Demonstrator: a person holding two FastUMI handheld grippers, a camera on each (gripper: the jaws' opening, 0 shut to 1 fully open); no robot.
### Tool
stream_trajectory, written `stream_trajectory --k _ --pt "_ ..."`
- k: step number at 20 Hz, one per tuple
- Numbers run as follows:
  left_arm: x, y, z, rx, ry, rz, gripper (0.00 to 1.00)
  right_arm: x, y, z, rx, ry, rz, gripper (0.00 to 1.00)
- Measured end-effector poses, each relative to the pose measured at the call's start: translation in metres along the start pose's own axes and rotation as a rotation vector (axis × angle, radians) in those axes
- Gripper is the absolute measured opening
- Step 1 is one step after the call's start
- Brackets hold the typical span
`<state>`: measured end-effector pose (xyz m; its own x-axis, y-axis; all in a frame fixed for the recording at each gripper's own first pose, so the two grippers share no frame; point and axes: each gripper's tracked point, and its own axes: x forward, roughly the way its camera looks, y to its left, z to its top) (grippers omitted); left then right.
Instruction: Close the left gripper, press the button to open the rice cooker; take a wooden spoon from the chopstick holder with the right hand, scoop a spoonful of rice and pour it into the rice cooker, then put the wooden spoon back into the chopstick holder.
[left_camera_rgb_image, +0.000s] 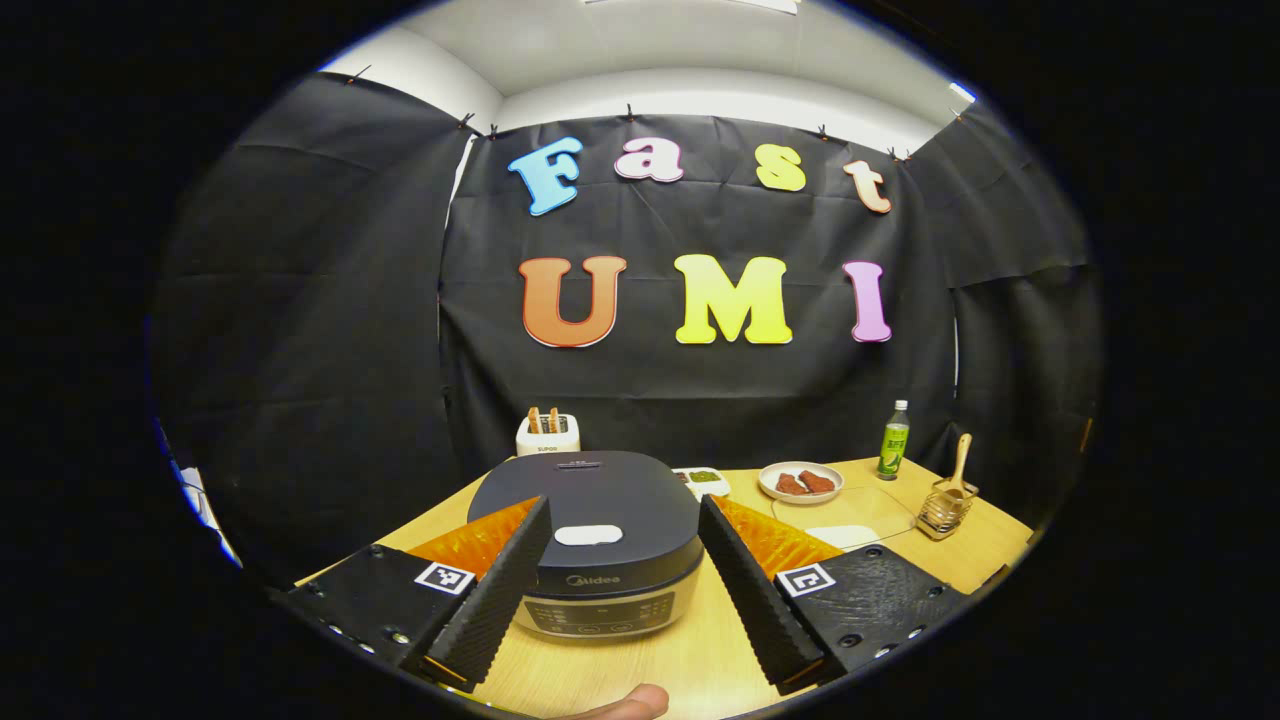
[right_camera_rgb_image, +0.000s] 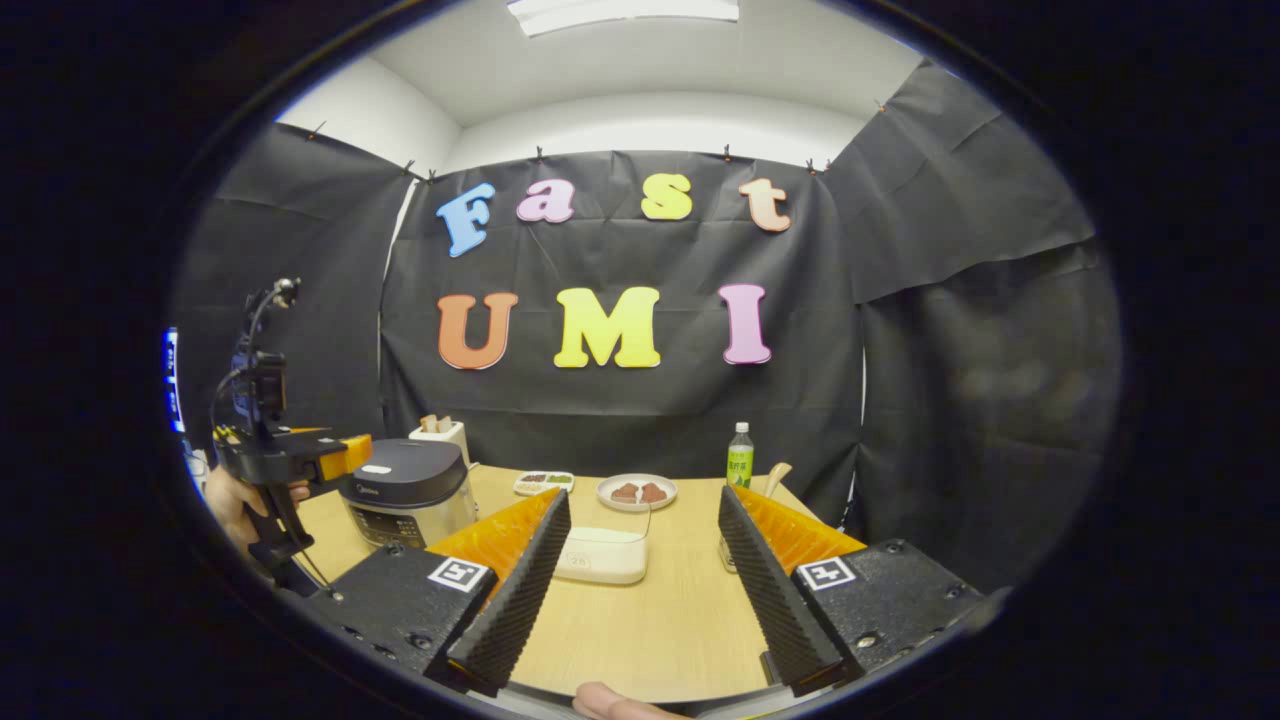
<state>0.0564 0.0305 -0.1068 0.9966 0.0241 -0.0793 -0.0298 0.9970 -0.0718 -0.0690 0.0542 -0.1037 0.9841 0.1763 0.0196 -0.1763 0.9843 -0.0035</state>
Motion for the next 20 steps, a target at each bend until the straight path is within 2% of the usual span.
stream_trajectory --k 4,7,8,9,12,15,20 --pt "-0.036 -0.021 0.029 0.043 -0.054 -0.018 0.94 -0.003 -0.008 0.004 -0.004 -0.009 -0.013 0.97" --pt "-0.059 -0.027 0.036 0.091 -0.08 0.014 0.94 -0.007 -0.016 0.007 -0.003 -0.014 -0.021 0.97" --pt "-0.068 -0.031 0.037 0.09 -0.088 0.015 1.0 -0.007 -0.021 0.008 0.0 -0.02 -0.025 0.97" --pt "-0.075 -0.038 0.035 0.079 -0.088 0.008 0.96 -0.009 -0.026 0.009 0.004 -0.023 -0.033 0.96" --pt "-0.091 -0.052 0.032 0.033 -0.067 -0.01 0.96 -0.01 -0.039 0.005 0.018 -0.018 -0.05 0.96" --pt "-0.106 -0.054 0.044 0.014 -0.095 -0.01 0.96 -0.012 -0.051 0.005 0.037 -0.015 -0.064 0.96" --pt "-0.124 -0.052 0.052 0.043 -0.109 0.021 0.96 -0.014 -0.058 0.016 0.044 -0.01 -0.076 0.96"
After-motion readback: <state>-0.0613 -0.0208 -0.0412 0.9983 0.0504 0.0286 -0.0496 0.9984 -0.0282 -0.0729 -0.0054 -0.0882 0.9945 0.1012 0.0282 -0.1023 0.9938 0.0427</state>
